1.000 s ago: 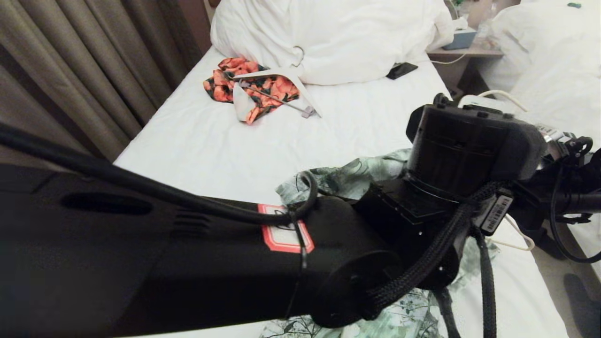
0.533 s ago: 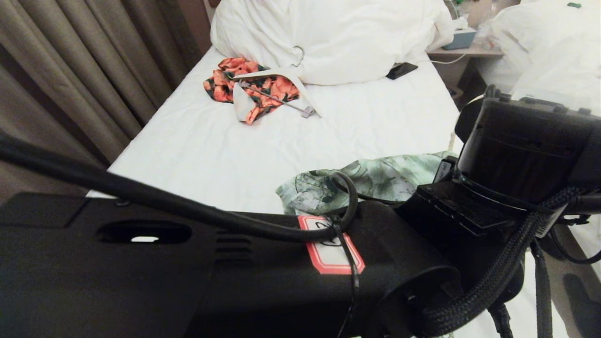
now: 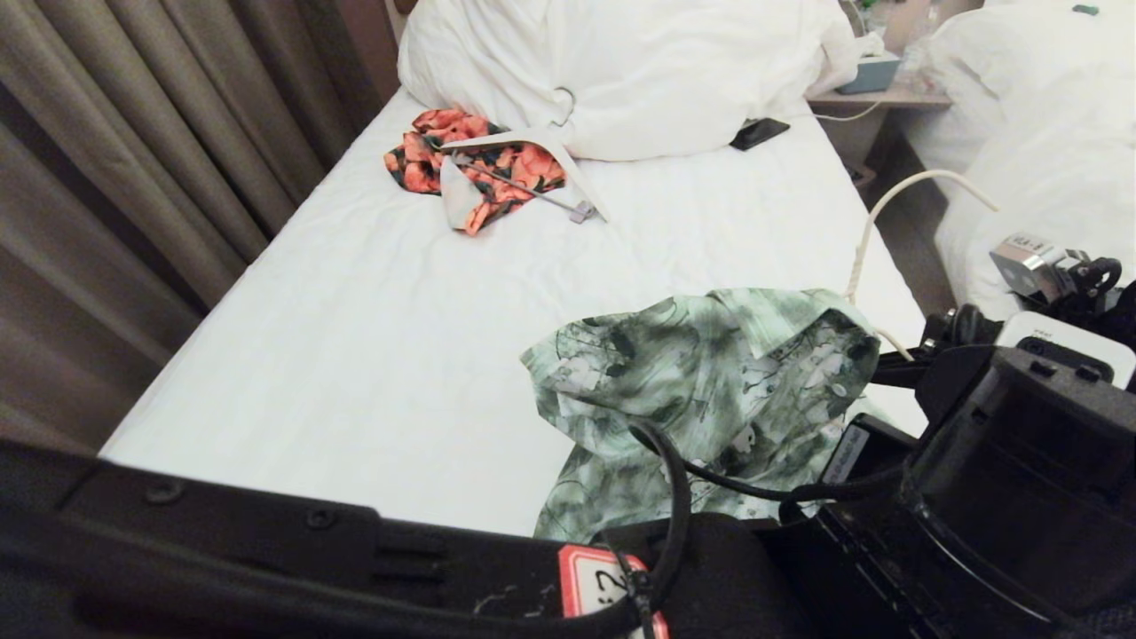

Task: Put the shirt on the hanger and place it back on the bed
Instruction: Hook the other side of the shirt onto the hanger

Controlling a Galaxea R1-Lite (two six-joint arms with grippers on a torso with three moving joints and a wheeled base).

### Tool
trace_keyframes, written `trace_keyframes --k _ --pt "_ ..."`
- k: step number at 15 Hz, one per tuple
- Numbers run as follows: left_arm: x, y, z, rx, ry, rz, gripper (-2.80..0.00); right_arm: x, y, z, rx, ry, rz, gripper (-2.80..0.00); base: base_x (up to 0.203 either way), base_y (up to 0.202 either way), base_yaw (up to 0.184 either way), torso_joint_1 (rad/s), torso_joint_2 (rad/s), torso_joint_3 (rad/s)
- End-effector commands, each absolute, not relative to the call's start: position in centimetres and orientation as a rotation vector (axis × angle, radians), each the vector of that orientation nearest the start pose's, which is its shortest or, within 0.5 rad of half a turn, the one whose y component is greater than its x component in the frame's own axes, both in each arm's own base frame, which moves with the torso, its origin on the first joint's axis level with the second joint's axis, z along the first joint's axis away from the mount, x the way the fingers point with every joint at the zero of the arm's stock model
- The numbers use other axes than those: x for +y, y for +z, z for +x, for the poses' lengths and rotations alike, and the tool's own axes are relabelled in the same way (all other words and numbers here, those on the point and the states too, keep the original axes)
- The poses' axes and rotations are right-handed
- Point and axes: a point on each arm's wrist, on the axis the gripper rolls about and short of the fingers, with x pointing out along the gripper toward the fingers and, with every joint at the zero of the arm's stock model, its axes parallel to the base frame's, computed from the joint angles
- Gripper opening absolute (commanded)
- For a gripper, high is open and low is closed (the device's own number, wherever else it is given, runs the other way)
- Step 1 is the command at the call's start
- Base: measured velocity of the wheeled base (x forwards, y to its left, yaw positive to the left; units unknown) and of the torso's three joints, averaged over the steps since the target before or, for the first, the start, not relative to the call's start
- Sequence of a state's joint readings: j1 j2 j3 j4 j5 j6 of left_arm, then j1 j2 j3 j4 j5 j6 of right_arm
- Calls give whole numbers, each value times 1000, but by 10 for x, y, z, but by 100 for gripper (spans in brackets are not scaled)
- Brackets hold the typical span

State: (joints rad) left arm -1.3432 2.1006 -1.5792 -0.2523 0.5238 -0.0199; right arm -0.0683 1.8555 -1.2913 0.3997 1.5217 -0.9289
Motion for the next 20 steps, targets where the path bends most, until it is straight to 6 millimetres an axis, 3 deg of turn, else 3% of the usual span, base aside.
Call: trace_keyframes --k 1,5,6,8,12,16,20 --pt "-403 213 110 195 -794 209 -280 0 193 317 49 1476 -1 -280 0 0 0 0 0 0" --pt "-349 239 134 185 -830 217 -280 1 192 317 50 1478 0 -280 0 0 0 0 0 0" --pt "-337 244 136 159 -861 271 0 1 192 317 51 1478 1 -280 0 0 0 0 0 0" --pt "-317 254 138 163 -930 328 0 1 192 317 53 1478 3 -280 0 0 0 0 0 0" --pt "-283 260 171 159 -1015 405 0 1 191 318 55 1478 6 -280 0 0 0 0 0 0" --pt "-289 253 200 137 -1009 452 0 1 187 318 63 1480 14 -280 0 0 0 0 0 0" --pt "-279 254 223 129 -1000 444 0 6 190 315 60 1494 10 -280 0 0 0 0 0 0"
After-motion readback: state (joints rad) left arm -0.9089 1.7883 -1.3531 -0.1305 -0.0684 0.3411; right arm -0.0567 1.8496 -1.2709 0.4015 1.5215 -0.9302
